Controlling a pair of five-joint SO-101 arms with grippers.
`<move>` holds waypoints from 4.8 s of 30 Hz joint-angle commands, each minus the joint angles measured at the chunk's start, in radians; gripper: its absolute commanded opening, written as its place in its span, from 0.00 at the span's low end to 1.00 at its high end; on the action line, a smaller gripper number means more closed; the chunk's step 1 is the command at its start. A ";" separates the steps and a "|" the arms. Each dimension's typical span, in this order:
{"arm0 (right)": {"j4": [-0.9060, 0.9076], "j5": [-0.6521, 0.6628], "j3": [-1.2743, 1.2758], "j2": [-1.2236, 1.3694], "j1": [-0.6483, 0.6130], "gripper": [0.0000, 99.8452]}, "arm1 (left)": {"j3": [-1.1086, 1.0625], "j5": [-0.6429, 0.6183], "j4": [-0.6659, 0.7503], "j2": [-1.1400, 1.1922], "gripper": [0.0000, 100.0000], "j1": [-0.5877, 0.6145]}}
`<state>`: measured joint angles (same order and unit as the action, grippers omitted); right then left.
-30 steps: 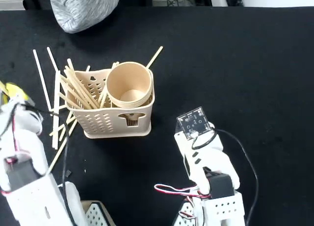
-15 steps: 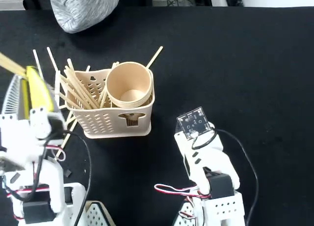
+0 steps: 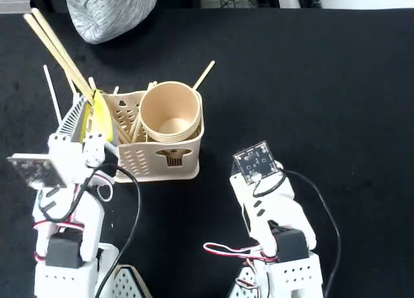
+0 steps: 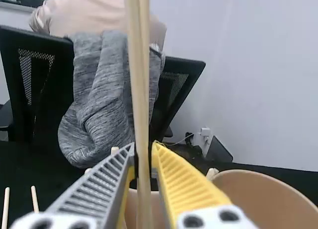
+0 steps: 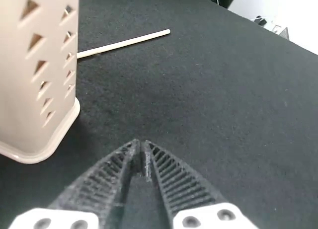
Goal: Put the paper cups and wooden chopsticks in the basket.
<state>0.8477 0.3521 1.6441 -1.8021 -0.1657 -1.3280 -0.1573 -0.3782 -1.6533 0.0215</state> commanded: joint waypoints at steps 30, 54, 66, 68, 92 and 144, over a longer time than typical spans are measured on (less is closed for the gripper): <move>-0.005 0.008 -0.039 -0.088 0.012 0.01 | 0.443 -0.029 -0.643 0.066 0.16 0.400; -0.005 0.008 -0.042 -0.088 0.014 0.01 | 0.946 0.167 -0.606 1.577 0.16 0.542; -0.005 0.008 -0.044 -0.088 0.014 0.01 | 1.228 0.322 -0.614 2.068 0.16 0.513; -0.005 0.008 -0.044 -0.088 0.014 0.01 | 1.233 0.333 -0.615 2.074 0.16 0.506; -0.005 0.008 -0.045 -0.088 0.014 0.01 | 1.208 0.371 -0.694 2.015 0.03 0.433; -0.100 -0.003 0.028 -0.090 0.012 0.01 | 0.521 0.327 -0.167 1.522 0.03 0.348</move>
<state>0.7587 0.3506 1.6886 -1.8021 -0.1657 -0.7618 0.1741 -0.5869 -0.0437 0.3913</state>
